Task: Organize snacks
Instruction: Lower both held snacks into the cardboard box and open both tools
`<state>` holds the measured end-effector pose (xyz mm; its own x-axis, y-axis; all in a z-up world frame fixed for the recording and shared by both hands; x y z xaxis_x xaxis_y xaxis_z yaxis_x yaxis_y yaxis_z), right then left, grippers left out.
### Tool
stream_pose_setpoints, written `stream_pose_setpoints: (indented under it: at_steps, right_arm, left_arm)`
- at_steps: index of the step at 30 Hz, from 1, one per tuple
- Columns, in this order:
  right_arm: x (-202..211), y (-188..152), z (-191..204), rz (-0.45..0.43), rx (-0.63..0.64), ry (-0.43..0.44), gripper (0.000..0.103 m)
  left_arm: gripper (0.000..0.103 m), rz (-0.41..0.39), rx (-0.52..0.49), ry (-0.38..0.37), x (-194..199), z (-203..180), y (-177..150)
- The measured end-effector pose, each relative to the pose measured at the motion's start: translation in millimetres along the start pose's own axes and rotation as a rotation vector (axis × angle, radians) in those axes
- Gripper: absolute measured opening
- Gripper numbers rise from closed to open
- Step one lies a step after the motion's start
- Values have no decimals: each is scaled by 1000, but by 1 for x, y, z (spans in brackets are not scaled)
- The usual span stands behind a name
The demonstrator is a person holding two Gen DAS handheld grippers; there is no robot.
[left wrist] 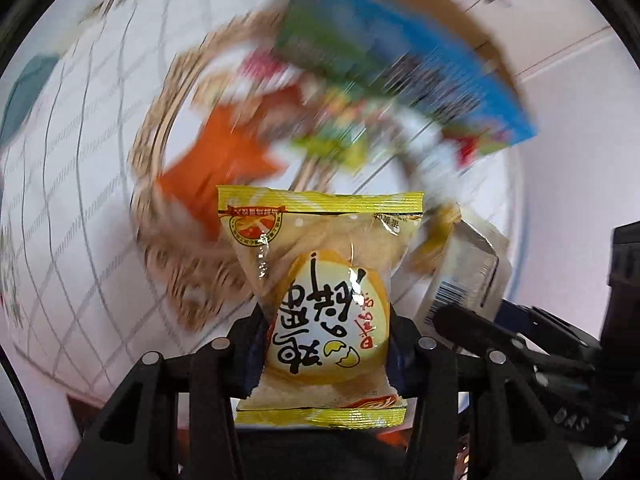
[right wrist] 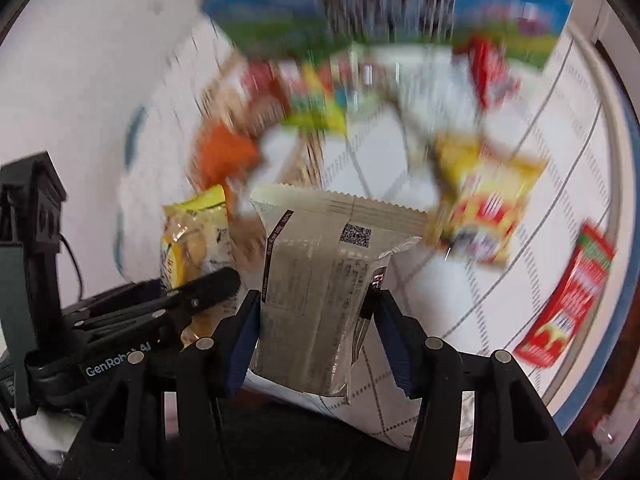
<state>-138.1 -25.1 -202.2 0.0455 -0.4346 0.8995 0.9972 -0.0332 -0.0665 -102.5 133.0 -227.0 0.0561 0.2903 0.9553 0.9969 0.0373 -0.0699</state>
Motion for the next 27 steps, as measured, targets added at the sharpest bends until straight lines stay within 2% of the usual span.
stream_pose_setpoints:
  at_steps: [5,8,12,17,20,24,27]
  right_arm:
    - [64,74,-7,-156,-9,0,59]
    - [75,125,-9,-237,-13,-50,59]
    - [96,187,-29,-291,-12,-129,59]
    - [97,255,-54,-277,9,-246,59]
    - [90,291,-69,-241,22,-318,59]
    - [67,328,-90,-173,53,-384,59]
    - [44,346,-100,-121,69,-431,59]
  left_arm:
    - [45,-56,-94,-51,35,-46,66]
    - [45,-88,-123,-65,51,-68,114]
    - [45,-166,-154,-1,64,-75,184]
    - [46,-154,-181,112,37,-73,257]
    - [46,-84,-180,150,4,-64,294]
    - [46,-31,-189,213,-28,-52,328]
    - [46,13,-200,221,-44,-50,338]
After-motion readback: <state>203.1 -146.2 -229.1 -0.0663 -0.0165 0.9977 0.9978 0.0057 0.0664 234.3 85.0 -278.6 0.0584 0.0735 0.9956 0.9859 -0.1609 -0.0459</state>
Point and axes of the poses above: each gripper's, at about its wrist camera, not at the fingertips, and x roughly against the way its jaws point, z to its left, y to its top, the point moved 8 cm from there along -x, roughly the way its jaws point, and after that the axes turned 3 degrees about y, right-handed, at the moved point
